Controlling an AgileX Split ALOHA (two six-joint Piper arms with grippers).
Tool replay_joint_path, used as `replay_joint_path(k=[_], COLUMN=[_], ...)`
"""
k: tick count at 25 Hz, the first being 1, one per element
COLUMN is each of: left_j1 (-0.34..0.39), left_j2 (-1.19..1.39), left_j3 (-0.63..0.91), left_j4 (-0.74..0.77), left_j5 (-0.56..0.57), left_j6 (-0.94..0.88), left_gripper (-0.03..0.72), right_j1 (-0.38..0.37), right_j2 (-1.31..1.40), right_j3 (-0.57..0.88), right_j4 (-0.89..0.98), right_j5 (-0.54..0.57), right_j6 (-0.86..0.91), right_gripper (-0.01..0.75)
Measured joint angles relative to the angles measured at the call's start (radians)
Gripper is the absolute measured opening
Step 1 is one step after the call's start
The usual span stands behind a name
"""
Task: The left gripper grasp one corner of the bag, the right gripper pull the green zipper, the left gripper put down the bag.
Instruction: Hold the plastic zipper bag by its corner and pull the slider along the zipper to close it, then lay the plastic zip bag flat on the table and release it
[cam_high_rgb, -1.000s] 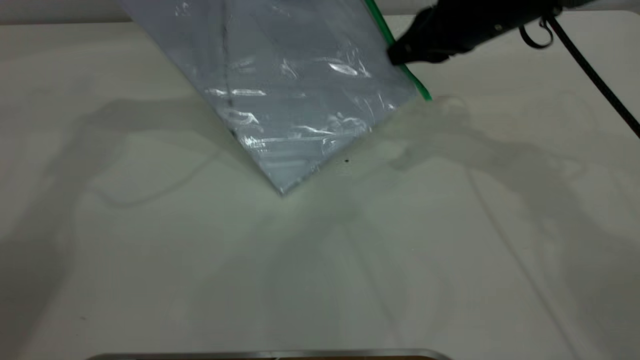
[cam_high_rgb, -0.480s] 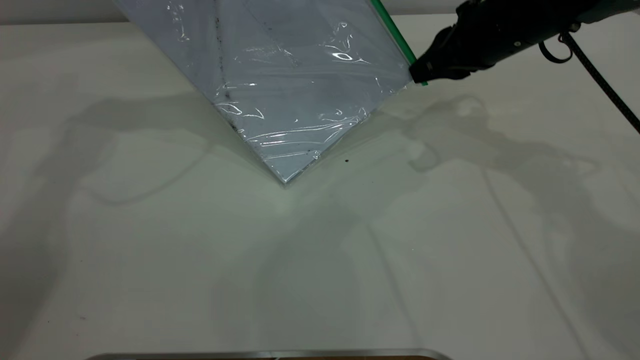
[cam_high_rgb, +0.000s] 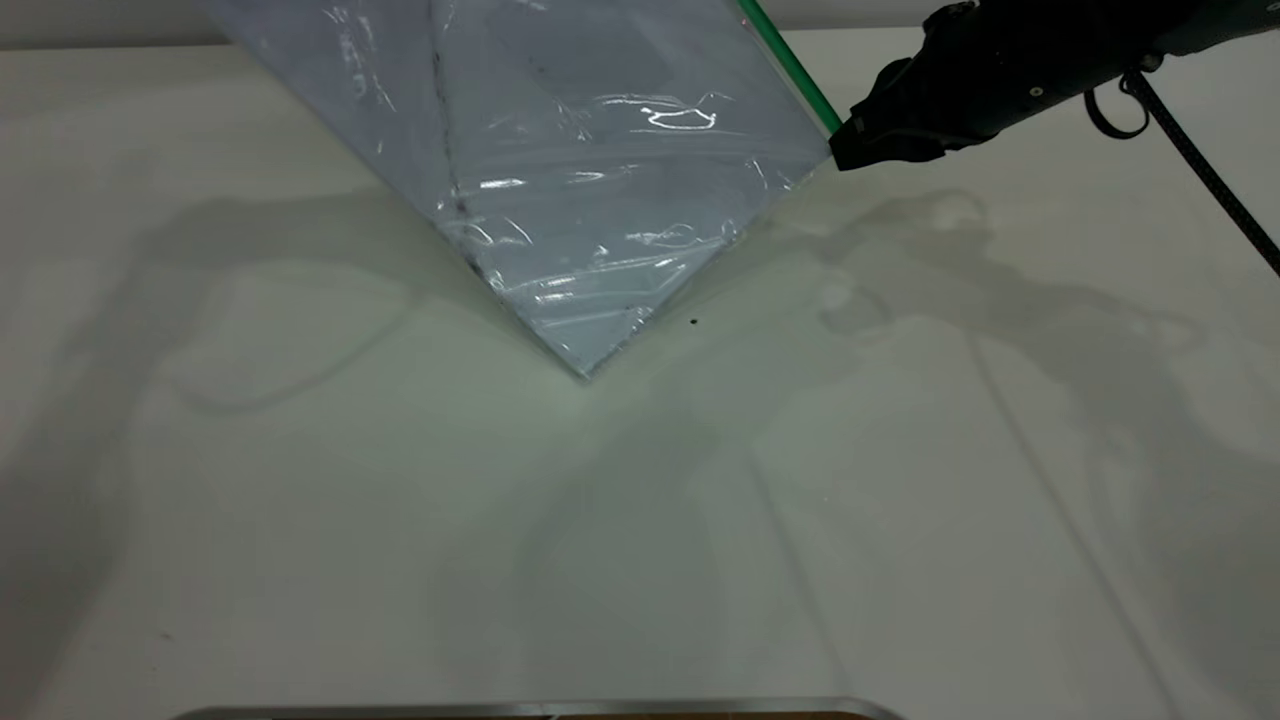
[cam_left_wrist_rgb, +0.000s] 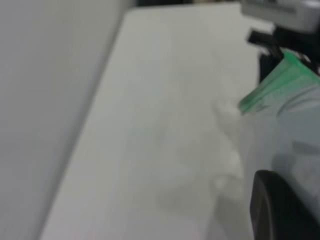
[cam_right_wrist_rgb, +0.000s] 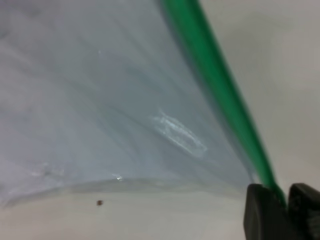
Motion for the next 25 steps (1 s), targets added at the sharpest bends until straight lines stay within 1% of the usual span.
replay_joint_path(k=[1, 3, 6, 7, 9, 11, 13, 16, 18, 20, 22, 25], left_j1=[-0.007, -0.021, -0.045, -0.055, -0.075, -0.101, -0.126, -0.157, -0.166, -0.167, -0.158, -0.136], left_j2=[-0.001, 0.004, 0.036, 0.053, 0.087, 0.127, 0.159, 0.197, 0.209, 0.211, 0.210, 0.190], left_j3=[-0.002, -0.003, -0.006, -0.007, -0.007, -0.007, -0.007, -0.007, -0.007, -0.007, -0.007, -0.007], left_j4=[0.033, 0.083, 0.095, 0.093, 0.088, 0.079, 0.062, 0.022, 0.004, -0.001, -0.010, -0.009], left_j5=[0.000, 0.000, -0.002, -0.006, -0.021, -0.052, -0.111, -0.236, -0.305, -0.355, -0.375, -0.359], left_j6=[-0.020, -0.056, -0.107, -0.119, -0.149, -0.181, -0.222, -0.305, -0.375, -0.455, -0.519, -0.626], left_gripper=[0.055, 0.055, 0.055, 0.055, 0.055, 0.055, 0.055, 0.066, 0.090, 0.149, 0.235, 0.399], right_j1=[0.000, -0.001, -0.001, -0.001, -0.001, -0.001, -0.001, -0.001, -0.001, -0.001, -0.001, -0.001], right_j2=[-0.014, -0.052, -0.144, -0.175, -0.249, -0.315, -0.380, -0.462, -0.519, -0.593, -0.673, -0.819], right_j3=[0.002, 0.005, 0.006, 0.006, 0.006, 0.006, 0.006, 0.008, 0.008, 0.008, 0.008, 0.008], right_j4=[0.000, 0.000, -0.003, -0.006, -0.029, -0.077, -0.155, -0.286, -0.358, -0.423, -0.481, -0.574], right_j5=[-0.004, -0.006, 0.009, 0.023, 0.069, 0.137, 0.215, 0.338, 0.399, 0.450, 0.504, 0.589], right_j6=[0.006, 0.034, 0.100, 0.124, 0.197, 0.277, 0.376, 0.518, 0.608, 0.697, 0.770, 0.880], right_gripper=[0.211, 0.337, 0.490, 0.525, 0.558, 0.563, 0.559, 0.534, 0.514, 0.498, 0.488, 0.475])
